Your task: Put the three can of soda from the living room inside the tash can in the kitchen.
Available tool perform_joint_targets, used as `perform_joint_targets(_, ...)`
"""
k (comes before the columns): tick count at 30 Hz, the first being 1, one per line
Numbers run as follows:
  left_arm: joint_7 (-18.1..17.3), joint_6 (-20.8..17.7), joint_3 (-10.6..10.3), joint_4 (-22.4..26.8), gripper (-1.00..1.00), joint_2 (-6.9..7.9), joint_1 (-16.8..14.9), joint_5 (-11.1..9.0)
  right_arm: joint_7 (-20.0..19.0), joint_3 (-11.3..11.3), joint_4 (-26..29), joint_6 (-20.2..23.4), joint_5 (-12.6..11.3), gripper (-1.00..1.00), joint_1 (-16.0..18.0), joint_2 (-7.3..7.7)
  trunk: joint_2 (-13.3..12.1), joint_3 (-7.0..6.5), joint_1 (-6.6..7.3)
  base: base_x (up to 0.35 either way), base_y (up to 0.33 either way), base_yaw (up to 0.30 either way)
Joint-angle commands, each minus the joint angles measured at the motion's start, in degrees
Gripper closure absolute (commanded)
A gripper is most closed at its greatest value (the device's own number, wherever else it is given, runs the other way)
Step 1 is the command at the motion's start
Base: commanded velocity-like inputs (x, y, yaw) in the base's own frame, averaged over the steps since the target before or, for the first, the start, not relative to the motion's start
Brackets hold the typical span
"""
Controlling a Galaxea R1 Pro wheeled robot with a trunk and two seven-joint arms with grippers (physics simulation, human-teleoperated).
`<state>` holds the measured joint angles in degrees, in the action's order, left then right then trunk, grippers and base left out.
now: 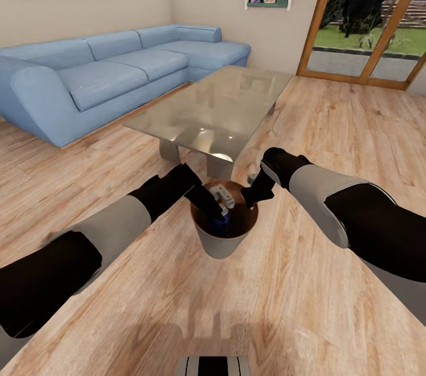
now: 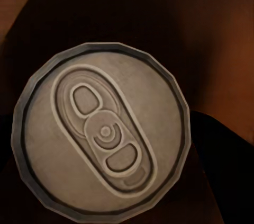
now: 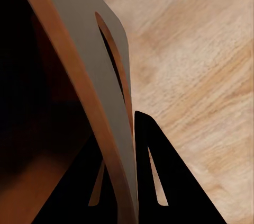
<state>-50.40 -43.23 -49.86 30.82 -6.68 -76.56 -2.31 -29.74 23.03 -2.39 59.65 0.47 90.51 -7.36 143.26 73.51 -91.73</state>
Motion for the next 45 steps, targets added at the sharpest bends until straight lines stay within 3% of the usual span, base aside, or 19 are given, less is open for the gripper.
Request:
perform_joint_targets(1,0.2,-0.03,-0.06,-0.01,1.0,0.0,0.02,-0.05,-0.41,-1.33,0.02,0.35,-1.53,1.0,0.02,-0.01,0.0,-0.01,0.01,0.0,0.0,0.0)
perform_joint_targets(5,0.69,-0.01,-0.28,-0.02,1.0,0.0,0.12,-0.06,-0.41,-1.31,0.02,0.35,-1.53,1.0,0.02,-0.02,0.0,-0.01,0.01,0.0,0.0,0.0)
perform_joint_targets(6,0.71,-0.01,-0.29,0.02,-1.0,0.0,0.15,-0.06,-0.41,-1.28,0.02,0.35,-1.53,1.0,0.02,-0.02,0.0,-0.01,0.01,0.0,0.0,0.0)
perform_joint_targets(24,0.02,-0.04,-0.19,1.33,-1.0,0.69,0.1,-0.57,-0.41,-1.16,0.04,0.35,-1.53,1.0,0.02,0.13,0.0,-0.01,0.01,0.0,0.0,0.0)
perform_joint_targets(26,-0.01,-0.06,0.09,3.79,-1.0,0.78,0.1,-0.64,-0.41,-1.11,0.07,0.35,-1.54,1.0,0.02,0.18,0.0,-0.01,0.01,0.0,0.0,0.0)
perform_joint_targets(28,0.01,-0.34,1.09,9.97,-1.0,2.23,0.14,-0.97,-0.41,-1.09,0.09,0.35,-1.53,1.0,-0.01,0.25,0.0,-0.01,0.01,0.0,0.0,0.0)
perform_joint_targets(29,-0.26,-0.81,5.43,17.13,-1.0,5.98,0.17,-2.16,-0.41,-1.07,0.1,0.35,-1.54,1.0,-0.04,0.35,0.0,-0.01,0.01,0.0,0.0,0.0)
perform_joint_targets(30,-0.46,-1.07,7.14,18.87,-1.0,6.89,0.17,-2.56,-0.41,-1.07,0.1,0.35,-1.54,1.0,-0.05,0.38,0.0,-0.01,0.01,0.0,0.0,0.0)
perform_joint_targets(32,-2.14,-2.87,14.27,25.34,-1.0,11.09,0.31,-3.63,-0.41,-1.1,0.11,0.35,-1.53,1.0,-0.06,0.45,0.0,-0.01,0.01,0.0,0.0,0.0)
perform_joint_targets(33,-2.75,-3.3,15.9,26.83,-1.0,12.3,0.44,-3.79,-0.41,-1.11,0.11,0.35,-1.53,1.0,-0.06,0.46,0.0,-0.01,0.01,0.0,0.0,0.0)
perform_joint_targets(34,-4.17,-4.02,19.2,29.73,-1.0,14.77,0.67,-4.06,-0.41,-1.12,0.11,0.35,-1.53,1.0,-0.08,0.51,0.0,-0.01,0.01,0.0,0.0,0.0)
perform_joint_targets(36,-5.65,-4.67,22.86,32.23,-1.0,17.31,0.86,-4.27,-0.41,-1.15,0.12,0.35,-1.53,1.0,-0.12,0.57,0.0,-0.01,0.01,0.0,0.0,0.0)
perform_joint_targets(37,-7.1,-5.35,27.04,34.17,-1.0,19.93,1.21,-4.56,-0.41,-1.15,0.3,0.35,-1.53,1.0,-0.2,0.66,0.0,-0.01,0.01,0.0,0.0,0.0)
perform_joint_targets(41,-9.2,-6.18,35.46,37.25,-1.0,24.15,3.13,-4.87,-0.41,-1.15,0.55,0.35,-1.53,1.0,-0.28,0.79,0.0,-0.01,0.01,0.0,0.0,0.0)
perform_joint_targets(42,-9.17,-6.15,40.36,38.98,-1.0,25.77,6.16,-4.65,-0.41,-1.15,0.63,0.35,-1.53,1.0,-0.32,0.93,0.0,-0.01,0.01,0.0,0.0,0.0)
perform_joint_targets(43,-5.82,-5.27,43.64,40.01,-1.0,26.44,10.47,-4.53,-0.38,-1.15,0.74,0.35,-1.53,1.0,-0.4,1.57,0.0,-0.01,0.01,0.0,0.0,0.0)
perform_joint_targets(45,1.82,-0.32,45.34,39.98,-1.0,26.57,16.1,-4.27,-0.29,-1.15,0.8,0.35,-1.51,1.0,-0.52,2.68,0.0,-0.01,0.01,0.003,0.0,0.0)
